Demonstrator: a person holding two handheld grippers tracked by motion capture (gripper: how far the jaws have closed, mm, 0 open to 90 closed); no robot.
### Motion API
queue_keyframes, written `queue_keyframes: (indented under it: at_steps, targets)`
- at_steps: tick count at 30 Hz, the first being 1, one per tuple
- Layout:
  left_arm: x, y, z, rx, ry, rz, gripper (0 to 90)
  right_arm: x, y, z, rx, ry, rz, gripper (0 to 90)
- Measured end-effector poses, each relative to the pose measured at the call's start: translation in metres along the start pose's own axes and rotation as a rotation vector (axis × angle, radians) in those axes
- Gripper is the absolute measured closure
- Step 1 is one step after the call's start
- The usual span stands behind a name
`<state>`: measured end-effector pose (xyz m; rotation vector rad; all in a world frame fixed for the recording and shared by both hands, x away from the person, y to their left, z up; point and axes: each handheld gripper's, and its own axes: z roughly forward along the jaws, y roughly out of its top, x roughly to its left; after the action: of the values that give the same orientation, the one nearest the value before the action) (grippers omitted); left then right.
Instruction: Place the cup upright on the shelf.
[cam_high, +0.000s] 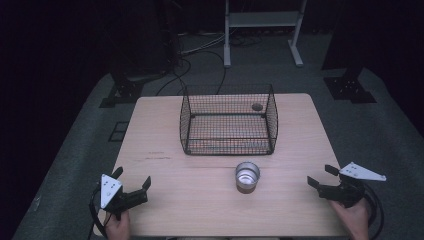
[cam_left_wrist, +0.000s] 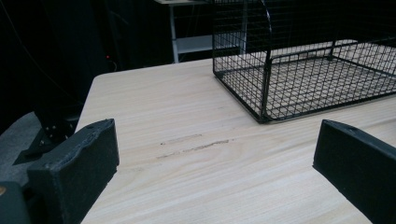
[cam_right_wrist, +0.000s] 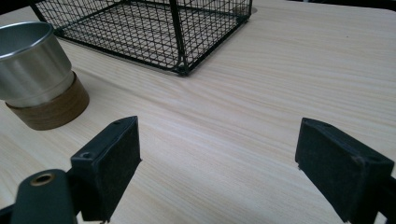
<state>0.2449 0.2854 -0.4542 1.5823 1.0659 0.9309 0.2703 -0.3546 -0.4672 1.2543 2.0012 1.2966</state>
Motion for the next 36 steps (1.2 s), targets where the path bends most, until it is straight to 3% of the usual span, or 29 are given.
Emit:
queue_keyframes:
  at_steps: [36]
  targets:
    - [0.000, 0.000, 0.000, -0.005, -0.017, 0.000, 0.0, 0.040, 0.023, 0.012, 0.053, 0.119, -0.107, 8.7]
